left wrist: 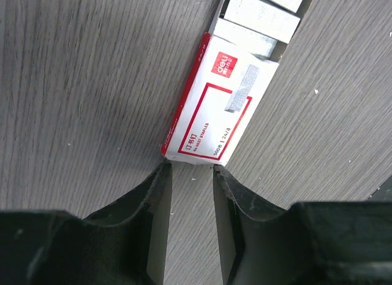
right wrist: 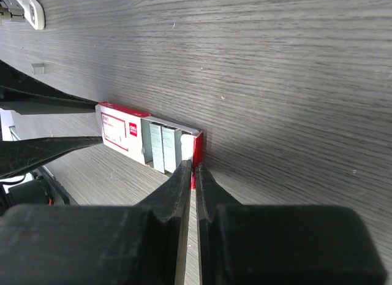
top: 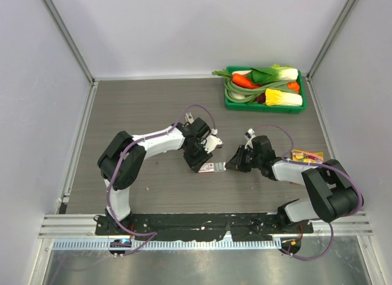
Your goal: Unload the staples from the stapler
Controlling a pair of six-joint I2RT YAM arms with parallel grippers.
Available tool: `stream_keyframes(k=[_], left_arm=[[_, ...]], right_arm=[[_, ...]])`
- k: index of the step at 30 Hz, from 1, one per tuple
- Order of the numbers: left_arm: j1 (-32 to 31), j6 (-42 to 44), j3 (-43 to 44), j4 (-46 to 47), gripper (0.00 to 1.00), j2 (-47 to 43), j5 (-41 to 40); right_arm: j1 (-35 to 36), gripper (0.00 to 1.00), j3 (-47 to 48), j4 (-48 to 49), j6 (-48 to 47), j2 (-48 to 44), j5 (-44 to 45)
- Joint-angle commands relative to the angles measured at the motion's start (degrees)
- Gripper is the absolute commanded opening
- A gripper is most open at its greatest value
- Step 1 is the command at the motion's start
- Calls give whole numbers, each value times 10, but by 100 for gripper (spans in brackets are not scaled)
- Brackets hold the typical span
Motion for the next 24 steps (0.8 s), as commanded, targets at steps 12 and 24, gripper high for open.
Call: stream_keyframes(k=[12, 24], left_arm=[[-3, -1, 13, 16, 37, 1, 2], [-3, 1, 11, 17, 37, -2, 3]], right_arm=[[46, 11, 16, 38, 21, 20, 14], [104, 10, 52, 68, 41, 75, 36]])
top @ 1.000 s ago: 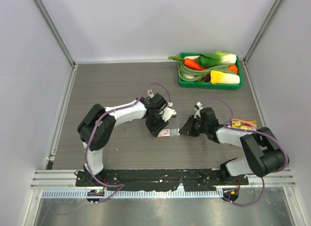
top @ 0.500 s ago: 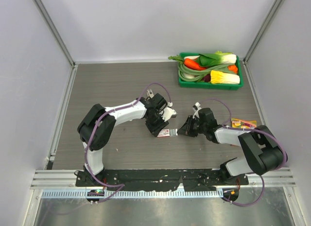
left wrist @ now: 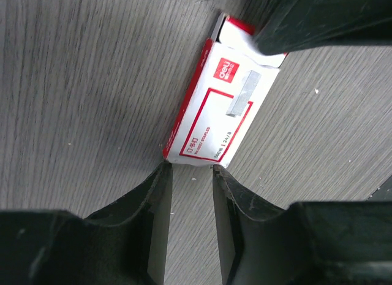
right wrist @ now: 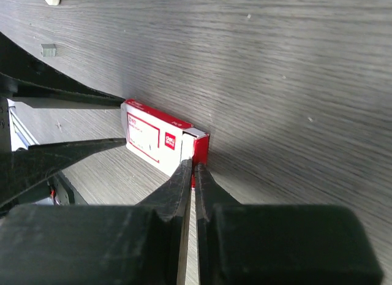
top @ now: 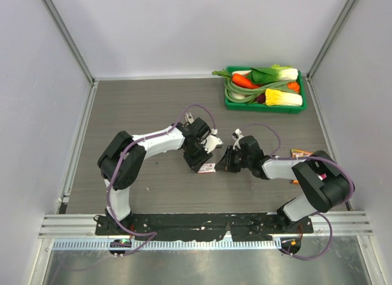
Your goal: Unload the staples from the stapler
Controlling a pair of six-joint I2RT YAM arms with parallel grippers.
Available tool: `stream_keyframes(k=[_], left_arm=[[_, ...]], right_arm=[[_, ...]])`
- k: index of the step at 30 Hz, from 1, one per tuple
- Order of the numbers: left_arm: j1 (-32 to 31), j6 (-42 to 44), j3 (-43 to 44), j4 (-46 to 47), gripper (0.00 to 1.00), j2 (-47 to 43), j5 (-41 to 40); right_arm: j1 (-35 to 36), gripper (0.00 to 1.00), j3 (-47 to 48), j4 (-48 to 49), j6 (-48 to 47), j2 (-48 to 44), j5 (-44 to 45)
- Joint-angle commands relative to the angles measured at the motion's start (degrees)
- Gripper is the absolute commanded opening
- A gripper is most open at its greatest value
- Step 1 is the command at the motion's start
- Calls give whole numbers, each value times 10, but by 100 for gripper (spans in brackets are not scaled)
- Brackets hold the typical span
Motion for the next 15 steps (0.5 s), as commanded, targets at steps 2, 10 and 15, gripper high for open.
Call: stream_keyframes(k=[2, 10, 15], left_arm=[[-3, 1, 9, 20, 36, -2, 4], [-3, 1, 10, 22, 36, 1, 4], [-3, 2, 11, 20, 36, 3, 3]], right_arm=[[22, 10, 29, 23, 11, 25, 15], [27, 14, 26, 15, 8, 26, 17], [26, 13, 21, -24, -17, 6, 34]])
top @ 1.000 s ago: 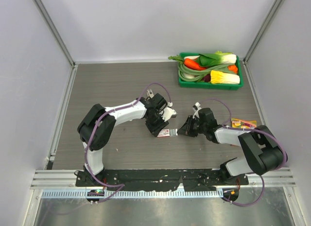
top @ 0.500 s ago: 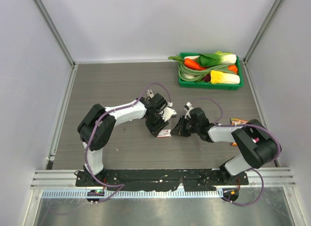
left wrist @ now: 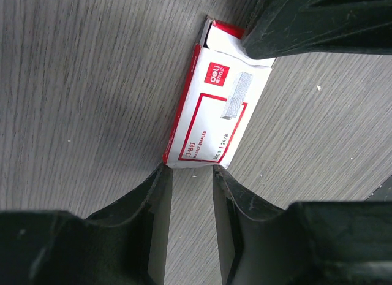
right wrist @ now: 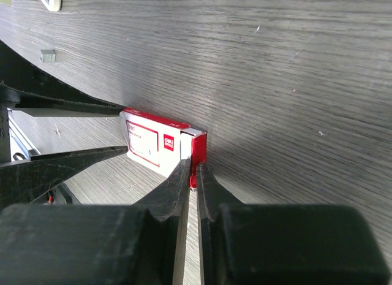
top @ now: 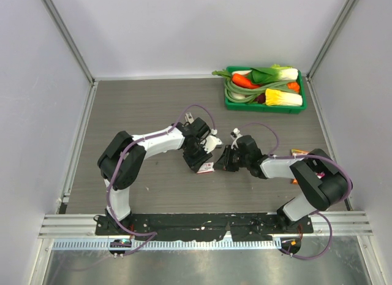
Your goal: Unload the staples from the stapler
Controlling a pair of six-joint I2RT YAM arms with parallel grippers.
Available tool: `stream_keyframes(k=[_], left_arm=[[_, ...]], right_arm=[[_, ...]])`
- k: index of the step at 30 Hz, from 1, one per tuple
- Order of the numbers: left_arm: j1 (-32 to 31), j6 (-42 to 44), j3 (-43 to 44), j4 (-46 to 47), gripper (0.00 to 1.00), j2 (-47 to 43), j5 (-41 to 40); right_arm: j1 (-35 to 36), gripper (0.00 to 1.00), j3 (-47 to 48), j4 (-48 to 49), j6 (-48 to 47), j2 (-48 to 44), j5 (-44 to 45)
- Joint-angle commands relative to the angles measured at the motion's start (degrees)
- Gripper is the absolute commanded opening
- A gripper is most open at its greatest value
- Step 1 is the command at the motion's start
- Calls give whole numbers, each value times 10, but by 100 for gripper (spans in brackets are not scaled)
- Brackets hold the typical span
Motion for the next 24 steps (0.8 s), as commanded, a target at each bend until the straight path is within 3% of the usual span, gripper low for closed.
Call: stream_keyframes(k=[1, 20, 24], left_arm=[[-3, 3, 12, 24, 36, 3, 5], [-3, 1, 23, 25, 36, 9, 7], [-3, 2, 29, 18, 36, 8, 5]], right_arm=[[9, 13, 5, -50, -34, -15, 22], [55, 11, 26, -80, -51, 3, 58], [54, 20, 6, -93, -51, -34, 73]])
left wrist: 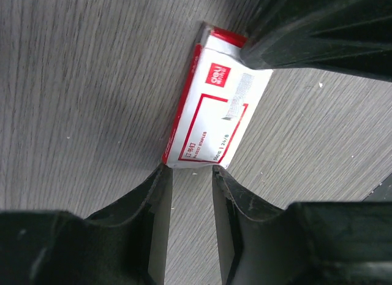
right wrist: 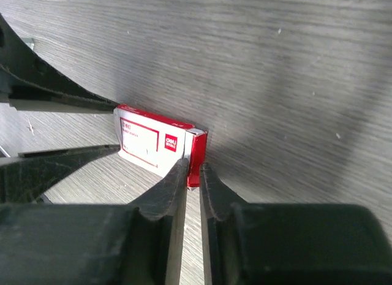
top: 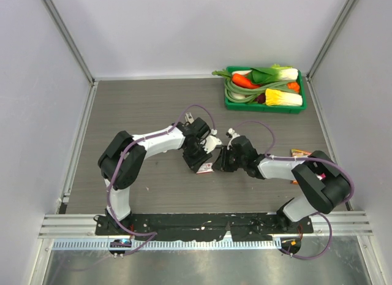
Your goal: Unload the staples from the stapler
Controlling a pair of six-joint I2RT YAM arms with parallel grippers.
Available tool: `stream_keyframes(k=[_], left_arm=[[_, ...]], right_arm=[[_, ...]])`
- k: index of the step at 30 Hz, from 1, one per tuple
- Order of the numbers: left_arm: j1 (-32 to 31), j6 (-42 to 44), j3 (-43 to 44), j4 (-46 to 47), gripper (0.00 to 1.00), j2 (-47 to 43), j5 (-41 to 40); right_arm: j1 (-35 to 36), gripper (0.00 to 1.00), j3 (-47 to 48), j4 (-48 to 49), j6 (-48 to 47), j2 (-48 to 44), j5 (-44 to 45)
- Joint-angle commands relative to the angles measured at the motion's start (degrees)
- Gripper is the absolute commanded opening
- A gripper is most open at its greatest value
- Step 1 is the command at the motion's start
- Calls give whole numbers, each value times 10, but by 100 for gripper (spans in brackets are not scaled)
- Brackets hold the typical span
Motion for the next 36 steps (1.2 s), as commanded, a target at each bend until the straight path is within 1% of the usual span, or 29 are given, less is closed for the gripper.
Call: stream_keyframes(k=[1, 2, 4, 6, 7, 8, 11, 13, 14, 15, 17, 18, 19, 20, 22, 23, 24, 27, 33, 36], left_arm=[[-3, 3, 27, 24, 36, 6, 7], [-1, 3, 30, 21, 36, 5, 8], [1, 1, 34, 12, 37, 3, 11], [3, -1, 37, 5, 40, -4, 17], [5, -2, 39, 2, 41, -7, 19], [7, -2, 40, -1, 42, -11, 21], [16, -6, 51, -16, 47, -20, 34], [22, -15, 67, -36, 51, -29, 54], [31, -18, 72, -40, 53, -35, 63], [36, -22, 79, -50, 59, -40, 73], [48, -31, 99, -62, 66, -63, 90], [52, -32, 107, -67, 73, -70, 95], [60, -36, 124, -74, 75, -86, 102], [64, -36, 133, -89, 78, -94, 105], [77, -39, 155, -103, 82, -116, 115], [82, -39, 160, -114, 100, -125, 117], [87, -40, 165, -116, 100, -133, 117], [108, -39, 172, -125, 100, -165, 117], [167, -63, 161, -134, 100, -215, 114], [216, -81, 153, -131, 100, -233, 126]], right_arm=[[10, 23, -30, -51, -10, -36, 17], [4, 28, -34, -55, -10, -46, 19], [-4, 33, -46, -67, -10, -76, 26], [-18, 45, -53, -72, -7, -105, 27], [-20, 48, -57, -75, -6, -113, 26], [-24, 54, -57, -78, -7, -122, 27], [-36, 57, -53, -91, -6, -154, 28], [-47, 65, -47, -94, -5, -181, 30], [-49, 66, -44, -98, -4, -190, 31], [-55, 66, -39, -104, -6, -200, 31], [-63, 67, -20, -115, -10, -222, 31], [-67, 71, -3, -127, -15, -229, 31], [-75, 77, 7, -134, -17, -236, 36], [-78, 77, 19, -142, -18, -238, 43], [-84, 78, 60, -192, -23, -236, 59], [-84, 78, 75, -209, -26, -226, 74], [-85, 78, 104, -238, -29, -220, 80], [-87, 79, 141, -268, -37, -207, 108], [-92, 81, 175, -272, -53, -207, 123], [-94, 81, 207, -295, -67, -199, 143]])
